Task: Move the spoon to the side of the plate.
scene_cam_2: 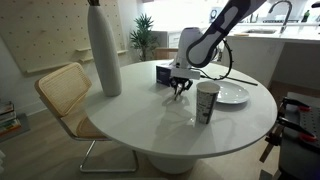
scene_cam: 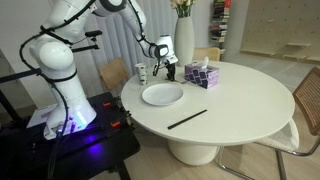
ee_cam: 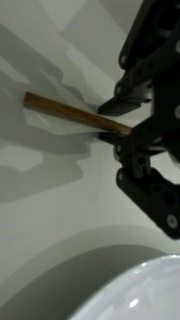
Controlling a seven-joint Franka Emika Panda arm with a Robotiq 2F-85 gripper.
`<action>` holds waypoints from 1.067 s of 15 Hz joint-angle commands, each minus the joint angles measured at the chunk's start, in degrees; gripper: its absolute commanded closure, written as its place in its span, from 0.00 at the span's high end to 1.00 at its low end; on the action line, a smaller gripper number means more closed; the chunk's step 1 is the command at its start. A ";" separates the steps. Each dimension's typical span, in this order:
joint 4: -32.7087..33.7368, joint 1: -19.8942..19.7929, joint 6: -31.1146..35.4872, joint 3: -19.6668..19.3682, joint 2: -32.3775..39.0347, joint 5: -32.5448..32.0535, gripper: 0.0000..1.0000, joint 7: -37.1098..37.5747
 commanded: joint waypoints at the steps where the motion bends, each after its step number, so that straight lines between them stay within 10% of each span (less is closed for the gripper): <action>1: -2.28 -0.52 -3.18 0.17 -3.19 0.15 0.00 -1.11; 16: -21.60 -5.61 -11.76 -3.77 -29.78 -8.76 0.03 -10.36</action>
